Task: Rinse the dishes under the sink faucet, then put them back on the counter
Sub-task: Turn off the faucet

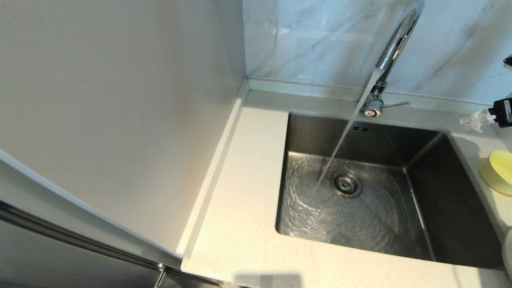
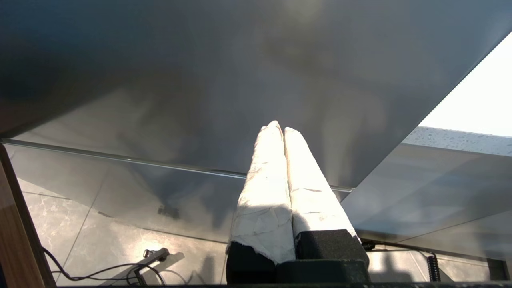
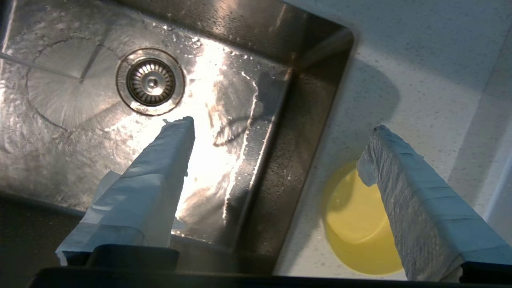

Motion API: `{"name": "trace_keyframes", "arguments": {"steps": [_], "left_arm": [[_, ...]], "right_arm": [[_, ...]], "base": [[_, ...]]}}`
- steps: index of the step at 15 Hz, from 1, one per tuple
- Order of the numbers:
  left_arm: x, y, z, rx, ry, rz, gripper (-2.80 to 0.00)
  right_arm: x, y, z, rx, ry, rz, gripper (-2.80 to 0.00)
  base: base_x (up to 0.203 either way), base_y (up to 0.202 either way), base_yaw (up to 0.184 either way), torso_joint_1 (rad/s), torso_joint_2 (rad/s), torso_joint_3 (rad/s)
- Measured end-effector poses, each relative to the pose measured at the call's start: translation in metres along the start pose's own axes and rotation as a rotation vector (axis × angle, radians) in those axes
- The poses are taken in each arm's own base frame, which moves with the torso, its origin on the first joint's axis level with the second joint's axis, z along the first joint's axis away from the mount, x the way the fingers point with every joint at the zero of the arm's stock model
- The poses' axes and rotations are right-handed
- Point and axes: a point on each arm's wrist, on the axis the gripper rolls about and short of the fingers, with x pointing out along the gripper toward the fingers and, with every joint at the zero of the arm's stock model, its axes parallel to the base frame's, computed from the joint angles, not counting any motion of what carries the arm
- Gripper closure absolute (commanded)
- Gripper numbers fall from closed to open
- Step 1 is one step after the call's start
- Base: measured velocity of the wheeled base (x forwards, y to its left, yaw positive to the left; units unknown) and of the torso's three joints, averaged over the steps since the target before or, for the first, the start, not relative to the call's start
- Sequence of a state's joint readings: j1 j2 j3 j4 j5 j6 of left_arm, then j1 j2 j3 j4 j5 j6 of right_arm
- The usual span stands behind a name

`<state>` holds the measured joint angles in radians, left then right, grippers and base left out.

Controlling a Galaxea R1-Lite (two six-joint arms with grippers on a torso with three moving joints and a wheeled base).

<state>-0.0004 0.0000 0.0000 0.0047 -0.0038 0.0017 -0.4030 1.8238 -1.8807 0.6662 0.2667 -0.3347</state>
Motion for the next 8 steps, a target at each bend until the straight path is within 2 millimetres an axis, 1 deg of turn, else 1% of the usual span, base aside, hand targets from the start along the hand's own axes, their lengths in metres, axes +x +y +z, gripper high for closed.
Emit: {"name": "trace_keyframes", "arguments": {"steps": [4,8], "left_arm": [[0.000,0.000,0.000,0.000,0.000,0.000,0.00],[0.000,0.000,0.000,0.000,0.000,0.000,0.00]], "right_arm": [[0.003,0.027,0.009,0.109,0.009,0.002,0.00],[-0.003,0.044,0.009,0.187,0.077,0.047,0.00]], "base": [[0.000,0.000,0.000,0.000,0.00,0.000],[0.000,0.000,0.000,0.000,0.00,0.000]]}}
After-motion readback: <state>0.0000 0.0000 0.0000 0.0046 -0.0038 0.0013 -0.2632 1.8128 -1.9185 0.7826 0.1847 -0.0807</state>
